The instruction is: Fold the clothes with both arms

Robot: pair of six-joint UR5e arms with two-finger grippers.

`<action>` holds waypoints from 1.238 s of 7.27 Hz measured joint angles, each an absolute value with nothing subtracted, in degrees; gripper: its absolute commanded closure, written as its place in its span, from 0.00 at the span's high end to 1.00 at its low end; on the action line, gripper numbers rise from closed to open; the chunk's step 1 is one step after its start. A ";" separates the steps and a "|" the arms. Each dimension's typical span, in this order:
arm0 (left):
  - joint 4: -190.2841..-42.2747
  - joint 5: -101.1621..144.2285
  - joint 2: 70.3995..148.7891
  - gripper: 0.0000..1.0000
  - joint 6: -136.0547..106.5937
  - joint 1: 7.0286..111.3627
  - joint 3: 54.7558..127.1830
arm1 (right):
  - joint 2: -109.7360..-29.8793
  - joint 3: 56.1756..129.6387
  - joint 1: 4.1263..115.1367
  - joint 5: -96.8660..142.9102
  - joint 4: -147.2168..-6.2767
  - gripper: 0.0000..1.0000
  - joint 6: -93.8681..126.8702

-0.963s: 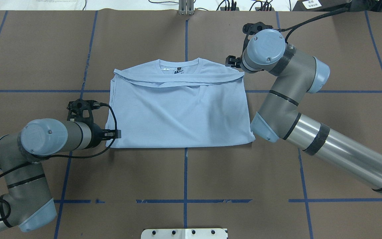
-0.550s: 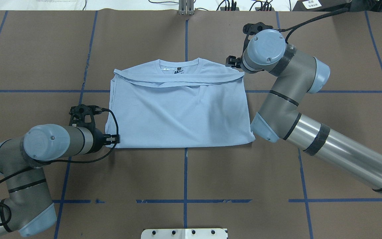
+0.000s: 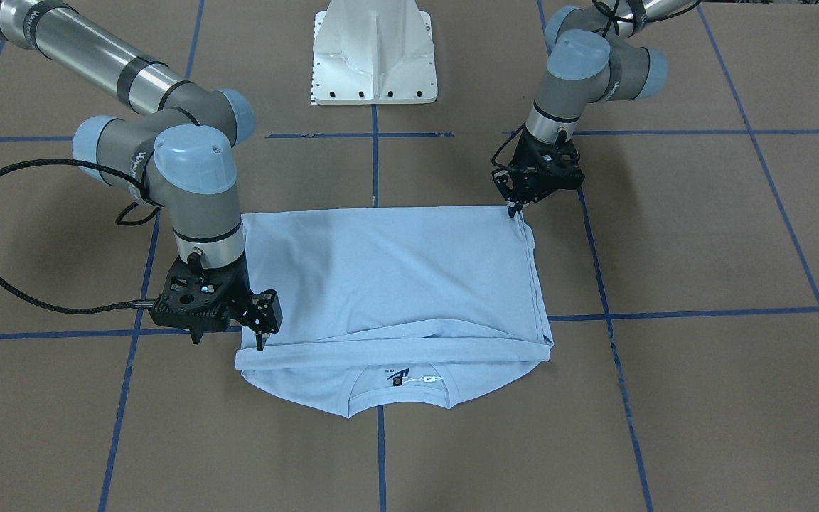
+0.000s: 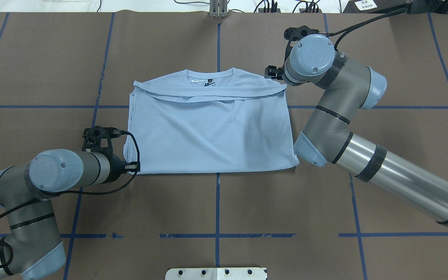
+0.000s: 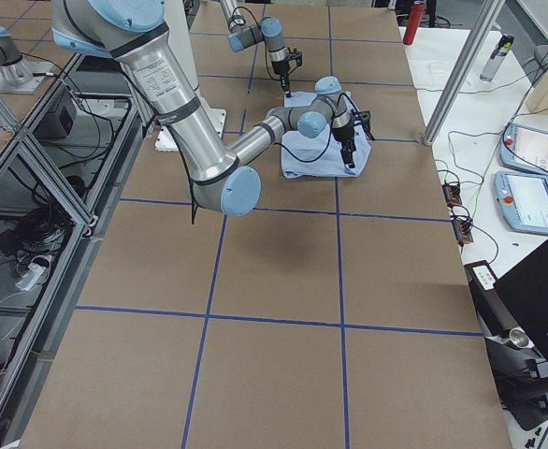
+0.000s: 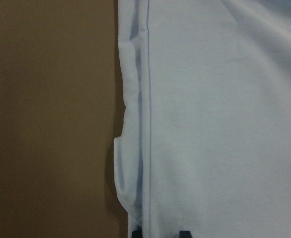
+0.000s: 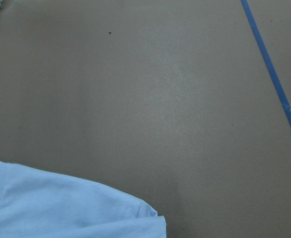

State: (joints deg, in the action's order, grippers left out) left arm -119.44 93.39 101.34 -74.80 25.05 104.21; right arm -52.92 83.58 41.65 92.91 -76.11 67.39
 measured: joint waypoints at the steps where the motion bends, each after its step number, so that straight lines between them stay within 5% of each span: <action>1: -119.36 93.46 100.00 0.00 -73.85 25.32 105.29 | -52.91 83.58 41.61 92.90 -76.11 1.00 67.40; 5: -119.14 93.65 100.59 0.00 -59.93 36.05 100.75 | -52.92 83.59 41.57 92.90 -76.01 1.00 67.48; 9: -120.77 93.74 116.66 0.00 -49.90 48.21 79.33 | -52.94 84.15 41.57 92.90 -75.94 1.00 68.17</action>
State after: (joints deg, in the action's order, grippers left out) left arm -120.77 93.74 116.66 -49.90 48.21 79.33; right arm -52.94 84.15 41.57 92.90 -75.94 68.17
